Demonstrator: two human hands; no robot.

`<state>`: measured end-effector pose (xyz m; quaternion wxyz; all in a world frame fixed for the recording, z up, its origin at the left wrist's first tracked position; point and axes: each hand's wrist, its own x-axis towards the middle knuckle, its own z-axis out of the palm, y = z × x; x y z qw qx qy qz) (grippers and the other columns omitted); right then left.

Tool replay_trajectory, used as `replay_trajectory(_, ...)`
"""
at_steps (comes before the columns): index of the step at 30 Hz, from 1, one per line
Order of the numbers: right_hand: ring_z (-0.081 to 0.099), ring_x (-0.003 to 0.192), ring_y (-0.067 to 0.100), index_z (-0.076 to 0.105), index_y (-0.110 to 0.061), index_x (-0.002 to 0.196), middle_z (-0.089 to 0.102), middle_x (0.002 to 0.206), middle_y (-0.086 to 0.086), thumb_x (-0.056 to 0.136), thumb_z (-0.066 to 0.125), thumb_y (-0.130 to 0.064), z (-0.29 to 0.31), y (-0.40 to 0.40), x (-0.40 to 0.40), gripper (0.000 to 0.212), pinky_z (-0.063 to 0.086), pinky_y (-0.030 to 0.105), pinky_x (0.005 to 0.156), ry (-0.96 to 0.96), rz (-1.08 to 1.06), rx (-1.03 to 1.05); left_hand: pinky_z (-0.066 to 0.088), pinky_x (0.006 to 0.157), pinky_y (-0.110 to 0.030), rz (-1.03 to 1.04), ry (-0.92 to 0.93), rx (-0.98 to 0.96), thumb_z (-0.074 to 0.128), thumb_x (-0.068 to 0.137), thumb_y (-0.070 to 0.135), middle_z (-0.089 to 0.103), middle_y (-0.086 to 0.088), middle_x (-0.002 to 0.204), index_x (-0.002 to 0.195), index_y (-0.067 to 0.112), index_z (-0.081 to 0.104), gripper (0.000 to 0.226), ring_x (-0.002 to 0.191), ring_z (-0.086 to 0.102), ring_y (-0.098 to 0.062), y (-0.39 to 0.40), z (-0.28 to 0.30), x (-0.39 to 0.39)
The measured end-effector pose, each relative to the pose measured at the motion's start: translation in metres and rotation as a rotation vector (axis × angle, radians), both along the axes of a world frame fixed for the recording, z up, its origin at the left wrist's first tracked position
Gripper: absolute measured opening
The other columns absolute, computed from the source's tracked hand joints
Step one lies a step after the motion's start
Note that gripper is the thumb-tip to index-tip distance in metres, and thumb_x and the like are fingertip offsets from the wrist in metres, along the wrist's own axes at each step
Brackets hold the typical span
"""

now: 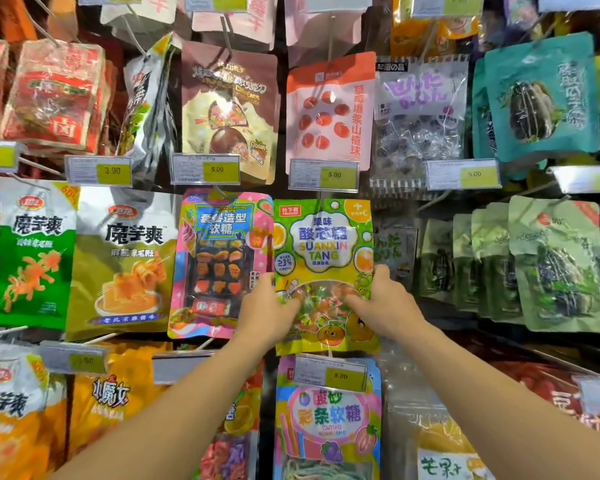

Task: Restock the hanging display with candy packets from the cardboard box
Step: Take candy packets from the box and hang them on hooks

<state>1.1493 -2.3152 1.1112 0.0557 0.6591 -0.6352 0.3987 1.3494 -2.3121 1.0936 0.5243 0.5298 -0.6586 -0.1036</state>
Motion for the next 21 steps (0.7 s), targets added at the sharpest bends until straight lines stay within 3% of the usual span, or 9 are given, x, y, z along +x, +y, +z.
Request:
replay_trajectory(3,0.061,0.106,0.039,0.035,-0.012,0.122,0.063,0.118,0.015,0.087,0.063,-0.051,-0.003,-0.004,0.006,0.059,0.051,0.046,0.084,0.003,-0.035,-0.011,0.045,0.088,-0.034,-0.012,-0.069,0.002,0.064,0.09,0.028,0.05,-0.005,0.142,0.15,0.02,0.026,0.072,0.117,0.056,-0.026,0.001,-0.01,0.004)
replay_trajectory(9,0.06,0.11,0.038,0.035,-0.009,0.126,0.062,0.122,0.014,0.086,0.064,-0.05,-0.009,-0.004,0.015,0.063,0.049,0.046,0.087,-0.083,-0.076,-0.014,0.042,0.096,-0.035,-0.028,-0.155,-0.037,0.064,0.088,0.026,0.043,-0.003,0.15,0.151,0.021,0.03,0.071,0.127,0.05,-0.024,0.01,-0.01,0.009)
replay_trajectory(15,0.053,0.12,0.036,0.031,-0.014,0.143,0.047,0.137,0.008,0.078,0.071,-0.052,-0.02,0.027,0.027,0.085,0.049,0.048,0.094,-0.162,-0.118,-0.041,0.04,0.099,-0.032,-0.079,-0.171,-0.049,0.065,0.088,0.031,0.052,-0.005,0.143,0.147,0.021,0.04,0.064,0.13,0.048,-0.025,0.026,-0.016,0.019)
replay_trajectory(19,0.05,0.116,0.035,0.041,-0.014,0.133,0.046,0.127,0.01,0.082,0.067,-0.045,-0.033,0.059,0.047,0.065,0.048,0.048,0.091,-0.057,-0.157,-0.1,0.041,0.086,-0.029,-0.13,-0.16,-0.078,0.065,0.088,0.033,0.062,-0.003,0.127,0.142,0.022,0.048,0.057,0.117,0.057,-0.022,0.041,-0.024,0.036)
replay_trajectory(21,0.047,0.119,0.036,0.041,-0.012,0.138,0.046,0.13,0.012,0.085,0.065,-0.039,-0.046,0.077,0.067,0.064,0.045,0.047,0.095,-0.002,-0.139,-0.125,0.042,0.085,-0.029,-0.147,-0.16,-0.099,0.065,0.089,0.033,0.065,-0.003,0.122,0.138,0.021,0.052,0.053,0.113,0.059,-0.022,0.054,-0.031,0.051)
